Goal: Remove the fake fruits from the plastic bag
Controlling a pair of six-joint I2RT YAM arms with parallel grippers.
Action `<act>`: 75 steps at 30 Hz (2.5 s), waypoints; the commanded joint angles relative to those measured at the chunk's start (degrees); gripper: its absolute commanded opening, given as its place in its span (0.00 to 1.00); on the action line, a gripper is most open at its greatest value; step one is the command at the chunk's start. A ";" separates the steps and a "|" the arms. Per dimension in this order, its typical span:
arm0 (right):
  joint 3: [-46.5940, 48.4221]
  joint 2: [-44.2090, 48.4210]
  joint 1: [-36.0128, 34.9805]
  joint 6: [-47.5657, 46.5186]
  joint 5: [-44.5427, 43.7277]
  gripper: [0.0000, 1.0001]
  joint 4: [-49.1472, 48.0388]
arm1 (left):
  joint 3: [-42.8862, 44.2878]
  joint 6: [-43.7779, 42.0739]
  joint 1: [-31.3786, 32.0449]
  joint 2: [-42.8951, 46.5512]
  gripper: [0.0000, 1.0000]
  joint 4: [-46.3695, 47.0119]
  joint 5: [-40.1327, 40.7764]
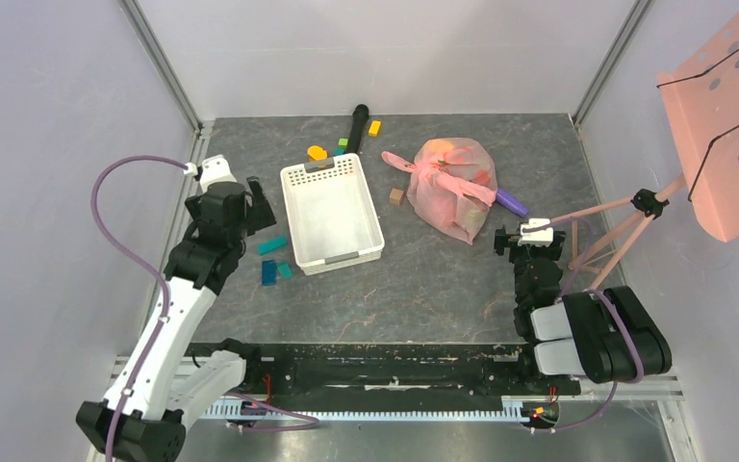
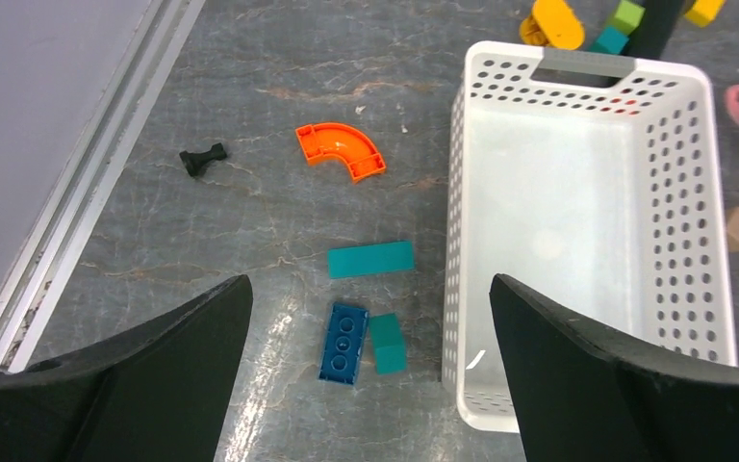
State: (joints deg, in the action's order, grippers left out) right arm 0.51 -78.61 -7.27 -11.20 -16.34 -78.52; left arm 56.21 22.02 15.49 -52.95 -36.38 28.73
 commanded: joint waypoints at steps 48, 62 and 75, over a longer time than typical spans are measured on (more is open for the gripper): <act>61.13 1.80 0.11 22.29 22.64 0.99 85.18 | 1.26 -4.10 -1.29 3.54 1.00 -3.75 -3.05; 83.88 -19.51 -5.18 20.41 20.84 0.91 94.74 | -0.49 -4.57 -2.21 4.77 1.00 -2.28 -7.34; 96.21 -33.14 -6.06 25.35 12.37 0.95 103.94 | -0.48 -4.81 -3.70 3.96 1.00 -1.77 -10.91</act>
State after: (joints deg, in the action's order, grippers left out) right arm 92.71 -109.21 -12.91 11.62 -0.54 22.65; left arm 55.83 19.38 12.53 -49.04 -40.16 20.14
